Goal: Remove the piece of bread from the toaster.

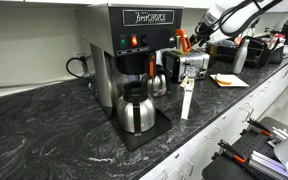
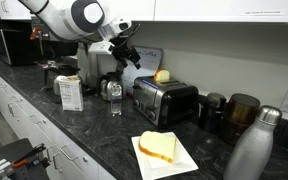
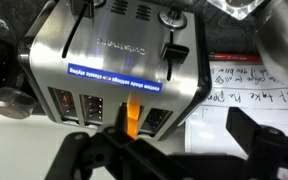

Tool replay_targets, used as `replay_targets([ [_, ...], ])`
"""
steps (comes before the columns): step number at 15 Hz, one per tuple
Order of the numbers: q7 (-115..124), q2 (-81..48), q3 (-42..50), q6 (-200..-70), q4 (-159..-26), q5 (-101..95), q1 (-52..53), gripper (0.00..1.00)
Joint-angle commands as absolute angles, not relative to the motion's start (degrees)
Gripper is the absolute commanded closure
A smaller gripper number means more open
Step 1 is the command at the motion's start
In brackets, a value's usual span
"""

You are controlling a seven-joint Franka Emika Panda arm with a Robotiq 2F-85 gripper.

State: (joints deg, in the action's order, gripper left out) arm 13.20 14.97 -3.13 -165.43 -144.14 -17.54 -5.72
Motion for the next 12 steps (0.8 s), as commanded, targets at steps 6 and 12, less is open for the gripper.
replay_targets([
  [6, 18.91, 4.52, -4.23, -191.13, -141.43, -22.85, -16.33, 0.00],
  [12, 18.29, -3.23, -4.21, -197.95, -135.85, -17.07, -11.77, 0.00],
])
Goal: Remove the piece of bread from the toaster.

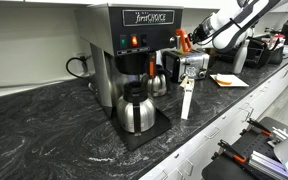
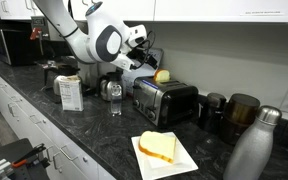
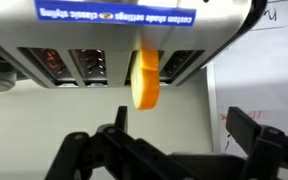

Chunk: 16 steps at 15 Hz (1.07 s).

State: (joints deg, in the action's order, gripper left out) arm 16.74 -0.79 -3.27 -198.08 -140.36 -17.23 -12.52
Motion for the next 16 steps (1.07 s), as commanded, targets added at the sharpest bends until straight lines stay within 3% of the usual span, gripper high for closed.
replay_targets([
  [1, 16.54, -4.58, -4.09, -198.41, -135.63, -16.41, -11.65, 0.00],
  [16, 15.17, -6.59, -2.47, -198.02, -134.93, -17.29, -11.77, 0.00],
])
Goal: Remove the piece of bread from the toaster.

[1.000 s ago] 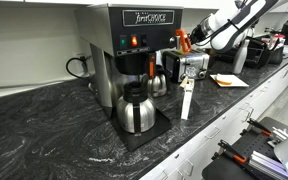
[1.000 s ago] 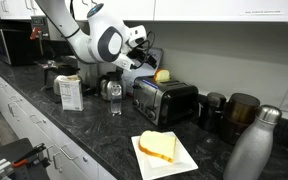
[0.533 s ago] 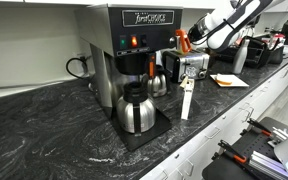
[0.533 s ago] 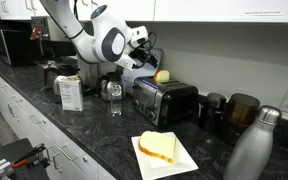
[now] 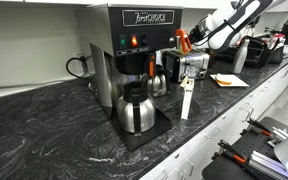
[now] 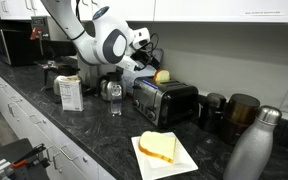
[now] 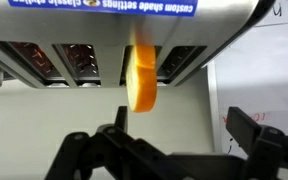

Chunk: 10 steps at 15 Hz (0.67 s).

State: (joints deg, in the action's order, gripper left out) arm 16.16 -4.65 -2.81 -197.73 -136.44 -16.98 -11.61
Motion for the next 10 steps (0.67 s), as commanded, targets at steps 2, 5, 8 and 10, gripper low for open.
replay_targets([
  [2, 15.83, -8.26, -2.77, -198.40, -134.09, -17.77, -11.84, 0.00],
  [5, 15.33, -10.46, -2.73, -198.14, -132.24, -18.10, -11.75, 0.00],
  [8, 14.61, -11.82, -2.27, -197.96, -130.71, -18.19, -11.74, 0.00],
  [10, 14.57, -12.49, -2.41, -198.03, -129.99, -18.35, -12.00, 0.04],
])
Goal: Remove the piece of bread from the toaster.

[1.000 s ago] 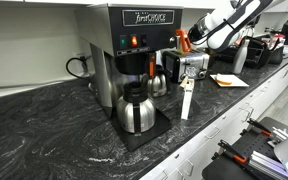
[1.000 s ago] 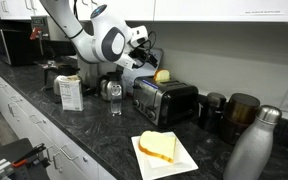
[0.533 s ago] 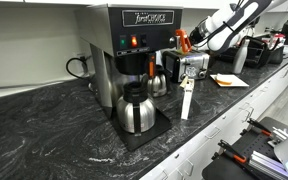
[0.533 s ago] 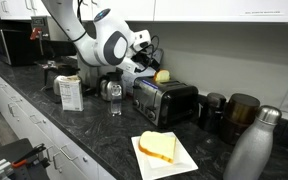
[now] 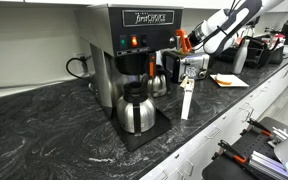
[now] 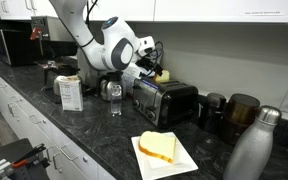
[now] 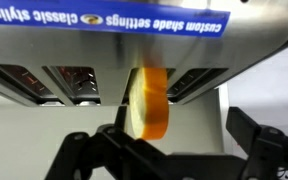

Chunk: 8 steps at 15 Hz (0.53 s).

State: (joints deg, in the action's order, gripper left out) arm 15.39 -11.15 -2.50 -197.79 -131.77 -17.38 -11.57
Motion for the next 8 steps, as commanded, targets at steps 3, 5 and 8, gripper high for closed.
replay_targets([
  [3, 14.79, -13.04, -2.64, -198.19, -129.56, -18.48, -12.19, 0.29],
  [5, 14.91, -13.48, -2.81, -198.17, -129.17, -18.60, -12.35, 0.44],
  [8, 15.30, -14.00, -3.34, -198.17, -128.77, -18.98, -12.76, 0.65],
])
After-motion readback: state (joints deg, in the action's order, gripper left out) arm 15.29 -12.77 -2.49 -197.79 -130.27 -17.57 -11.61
